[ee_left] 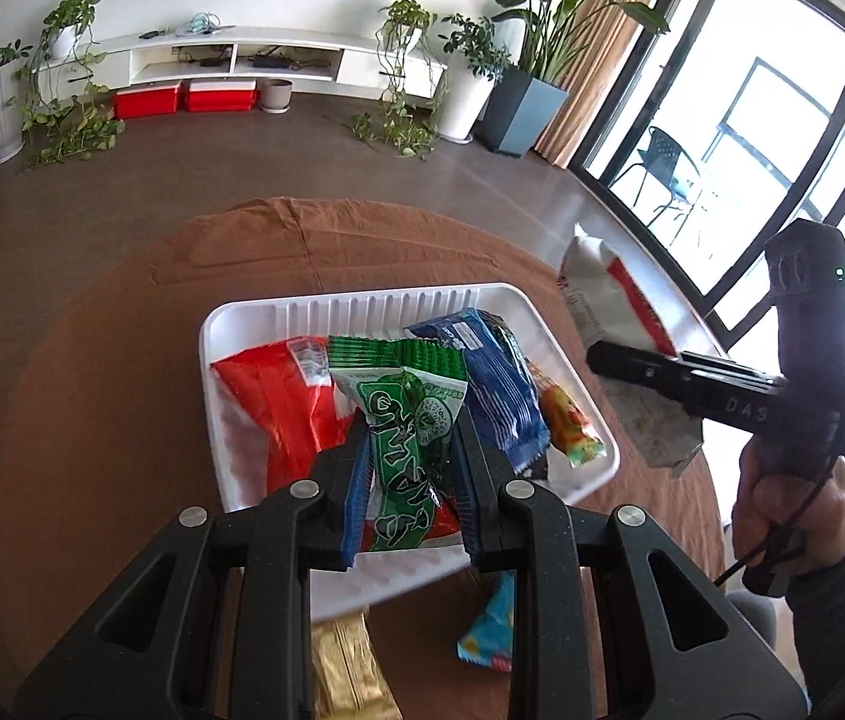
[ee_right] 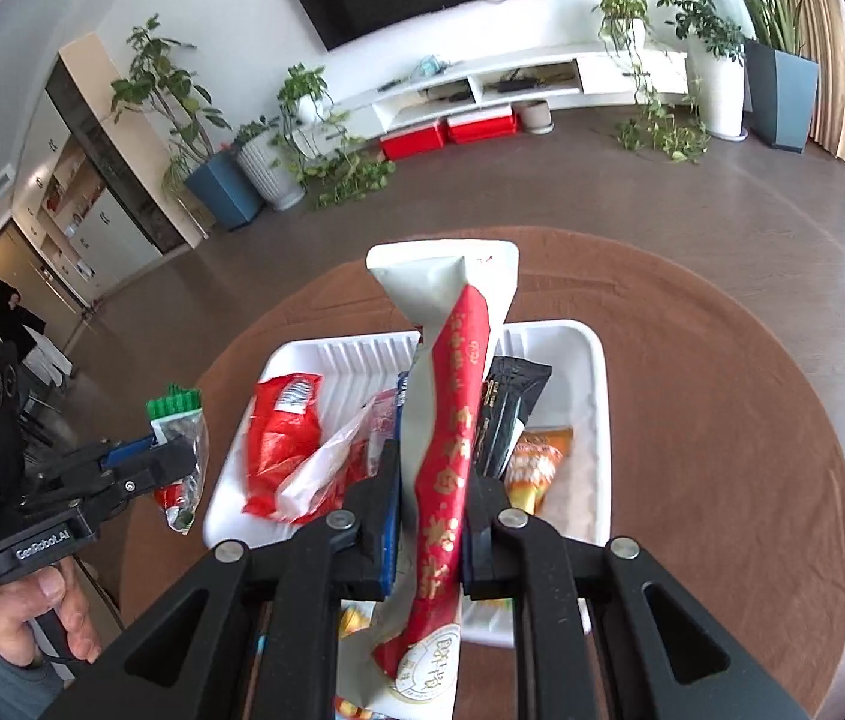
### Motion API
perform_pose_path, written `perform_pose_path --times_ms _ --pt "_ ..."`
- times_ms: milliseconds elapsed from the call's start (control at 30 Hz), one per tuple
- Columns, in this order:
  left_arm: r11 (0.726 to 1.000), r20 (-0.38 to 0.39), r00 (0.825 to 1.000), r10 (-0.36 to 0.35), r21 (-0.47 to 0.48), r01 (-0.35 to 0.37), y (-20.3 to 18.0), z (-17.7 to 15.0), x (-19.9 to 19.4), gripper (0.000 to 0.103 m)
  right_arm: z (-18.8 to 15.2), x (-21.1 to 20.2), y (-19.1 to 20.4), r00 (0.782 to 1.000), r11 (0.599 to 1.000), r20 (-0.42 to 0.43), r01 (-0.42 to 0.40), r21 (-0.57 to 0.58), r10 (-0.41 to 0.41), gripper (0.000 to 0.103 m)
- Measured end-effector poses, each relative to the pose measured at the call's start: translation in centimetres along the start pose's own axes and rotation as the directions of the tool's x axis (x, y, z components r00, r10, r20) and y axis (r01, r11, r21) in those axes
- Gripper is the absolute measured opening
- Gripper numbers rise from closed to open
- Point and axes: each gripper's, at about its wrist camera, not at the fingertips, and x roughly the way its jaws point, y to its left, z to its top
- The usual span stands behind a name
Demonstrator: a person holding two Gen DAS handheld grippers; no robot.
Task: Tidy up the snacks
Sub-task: 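Lower the green pack into the tray with the left tool while the right tool lowers the white-red bag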
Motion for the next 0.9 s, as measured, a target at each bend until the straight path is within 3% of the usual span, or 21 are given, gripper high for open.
perform_pose_path --times_ms 400,900 --pt "0.999 -0.094 0.995 0.039 0.023 -0.037 0.4 0.1 8.5 0.023 -0.6 5.8 -1.3 0.992 0.996 -0.087 0.088 -0.018 -0.089 0.016" --pt "0.997 -0.092 0.994 0.057 0.05 -0.053 -0.1 -0.5 10.4 0.023 -1.6 7.1 -1.5 0.992 0.994 -0.07 0.1 -0.044 -0.103 0.016"
